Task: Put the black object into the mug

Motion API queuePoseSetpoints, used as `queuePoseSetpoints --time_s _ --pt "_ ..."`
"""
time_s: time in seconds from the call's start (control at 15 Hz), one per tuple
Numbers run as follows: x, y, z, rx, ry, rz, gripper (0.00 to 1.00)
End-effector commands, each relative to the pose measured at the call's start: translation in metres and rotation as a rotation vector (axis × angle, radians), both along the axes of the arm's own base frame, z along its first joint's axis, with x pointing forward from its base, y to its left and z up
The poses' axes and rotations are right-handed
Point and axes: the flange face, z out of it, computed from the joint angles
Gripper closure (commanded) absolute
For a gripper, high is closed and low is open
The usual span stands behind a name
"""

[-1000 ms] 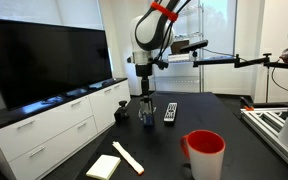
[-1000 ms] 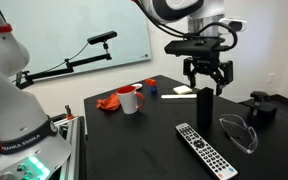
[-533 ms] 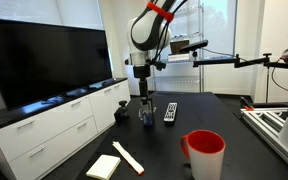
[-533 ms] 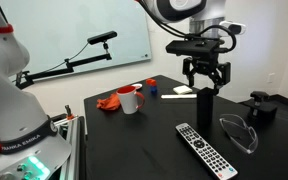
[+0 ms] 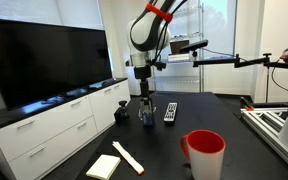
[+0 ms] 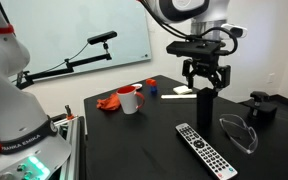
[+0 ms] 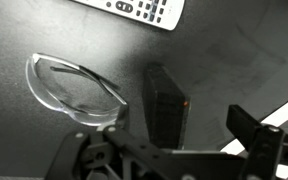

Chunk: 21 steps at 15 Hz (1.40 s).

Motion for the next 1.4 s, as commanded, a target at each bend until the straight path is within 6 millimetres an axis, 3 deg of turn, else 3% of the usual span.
queuePoseSetpoints --time_s 0.0,0.07,0.13,0.27,0.8,0.93,1.07,1.33 --pt "0.003 -0.007 0.009 0.001 0.004 0.018 0.0" --pt "0.003 -0.008 0.009 -0.002 0.004 0.018 0.06" --pt "0.003 -0.008 0.01 -0.008 0.003 0.021 0.28" --pt "0.003 -0.007 0.01 -0.015 0.0 0.029 0.32" --pt "0.005 -0.007 0.01 -0.045 -0.005 0.064 0.93" --pt "0.005 -0.005 0.012 -0.051 -0.004 0.077 0.92" --pt "0.001 0.006 0.027 -0.055 -0.013 0.108 0.92" --pt "-0.021 0.073 0.101 -0.119 -0.084 0.308 0.92"
